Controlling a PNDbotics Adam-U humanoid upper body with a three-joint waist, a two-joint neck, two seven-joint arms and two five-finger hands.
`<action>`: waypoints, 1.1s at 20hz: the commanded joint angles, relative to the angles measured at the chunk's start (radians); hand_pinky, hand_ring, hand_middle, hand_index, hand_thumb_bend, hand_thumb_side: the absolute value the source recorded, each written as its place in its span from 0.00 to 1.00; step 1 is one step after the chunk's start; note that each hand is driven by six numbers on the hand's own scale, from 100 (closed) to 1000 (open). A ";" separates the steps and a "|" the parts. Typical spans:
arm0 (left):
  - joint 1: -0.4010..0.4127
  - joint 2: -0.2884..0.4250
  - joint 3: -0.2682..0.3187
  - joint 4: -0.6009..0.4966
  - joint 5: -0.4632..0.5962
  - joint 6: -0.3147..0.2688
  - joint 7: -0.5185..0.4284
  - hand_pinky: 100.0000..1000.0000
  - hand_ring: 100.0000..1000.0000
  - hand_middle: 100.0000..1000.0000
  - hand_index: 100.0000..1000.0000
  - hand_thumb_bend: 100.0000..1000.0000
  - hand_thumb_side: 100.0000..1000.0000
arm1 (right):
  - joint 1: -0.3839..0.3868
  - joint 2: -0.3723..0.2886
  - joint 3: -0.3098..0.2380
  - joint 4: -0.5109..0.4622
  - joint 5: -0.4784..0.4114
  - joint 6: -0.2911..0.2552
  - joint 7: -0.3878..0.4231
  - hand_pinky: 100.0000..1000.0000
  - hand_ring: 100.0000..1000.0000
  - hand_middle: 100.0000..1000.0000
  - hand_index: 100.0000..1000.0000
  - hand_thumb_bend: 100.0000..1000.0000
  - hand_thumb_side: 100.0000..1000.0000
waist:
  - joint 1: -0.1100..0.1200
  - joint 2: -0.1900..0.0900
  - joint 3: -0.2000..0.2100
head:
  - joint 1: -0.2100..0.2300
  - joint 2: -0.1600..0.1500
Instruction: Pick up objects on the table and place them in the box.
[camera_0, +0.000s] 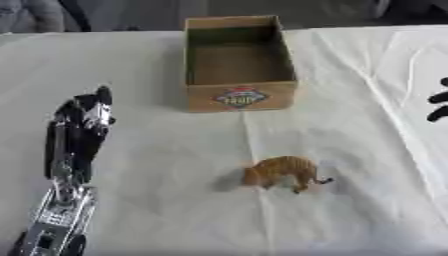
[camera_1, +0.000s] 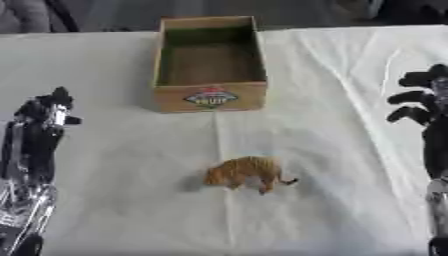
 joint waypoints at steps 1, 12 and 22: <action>-0.006 0.006 0.010 -0.015 0.002 -0.003 0.000 0.48 0.72 0.43 0.52 0.28 0.44 | -0.009 -0.025 0.003 -0.017 0.005 -0.004 0.010 0.30 0.49 0.55 0.61 0.00 0.69 | -0.001 -0.011 -0.001 | -0.002 -0.008; -0.006 0.008 0.007 -0.015 0.002 -0.002 -0.003 0.48 0.72 0.43 0.52 0.28 0.44 | -0.024 -0.115 0.047 -0.026 0.036 -0.027 0.073 0.30 0.49 0.56 0.62 0.00 0.61 | -0.004 -0.012 0.003 | -0.011 -0.012; -0.006 0.010 0.002 -0.015 0.002 -0.001 -0.009 0.48 0.72 0.43 0.52 0.28 0.44 | -0.081 -0.258 0.159 -0.026 0.120 -0.077 0.217 0.31 0.51 0.58 0.66 0.00 0.47 | -0.008 -0.016 0.014 | -0.024 -0.012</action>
